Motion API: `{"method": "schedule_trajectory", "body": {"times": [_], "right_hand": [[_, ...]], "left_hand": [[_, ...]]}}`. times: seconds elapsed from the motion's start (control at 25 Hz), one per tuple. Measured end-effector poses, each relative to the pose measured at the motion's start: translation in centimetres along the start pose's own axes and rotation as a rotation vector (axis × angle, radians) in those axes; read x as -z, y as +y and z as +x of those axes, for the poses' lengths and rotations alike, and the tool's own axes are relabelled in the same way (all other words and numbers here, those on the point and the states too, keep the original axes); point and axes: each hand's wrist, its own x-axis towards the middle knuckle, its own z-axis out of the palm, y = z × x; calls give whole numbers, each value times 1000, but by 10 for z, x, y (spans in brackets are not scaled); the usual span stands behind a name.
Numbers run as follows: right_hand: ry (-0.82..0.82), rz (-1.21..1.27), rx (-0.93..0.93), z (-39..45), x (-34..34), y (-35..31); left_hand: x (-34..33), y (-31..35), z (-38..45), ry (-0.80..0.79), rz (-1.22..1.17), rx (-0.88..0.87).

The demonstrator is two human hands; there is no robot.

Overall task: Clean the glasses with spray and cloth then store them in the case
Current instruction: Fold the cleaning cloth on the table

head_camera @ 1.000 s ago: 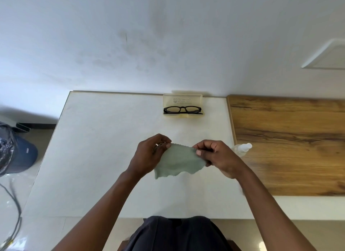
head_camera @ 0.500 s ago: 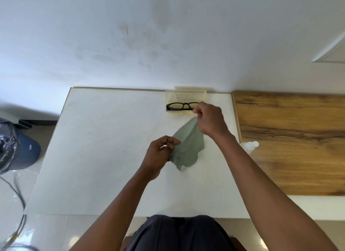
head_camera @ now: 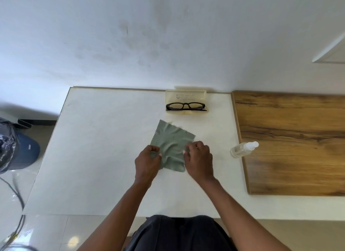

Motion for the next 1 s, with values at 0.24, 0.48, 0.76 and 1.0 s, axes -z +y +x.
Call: {"method": "schedule_trajectory", "body": {"times": [0.24,0.48,0.76,1.0], "right_hand": [[-33,-243,58,-19,-9,17],[-32,-115,45,-2,11,43],[127,-200,253,-41,8,49],[200,-326,300,-51,-5,47]], "left_hand": [[-3,-2,-13,-38,23,24],[-14,-5,-26,-111,-15,40],[-14,-12,-33,-55,8,9],[-9,-23,-35,2,66,-72]]}}
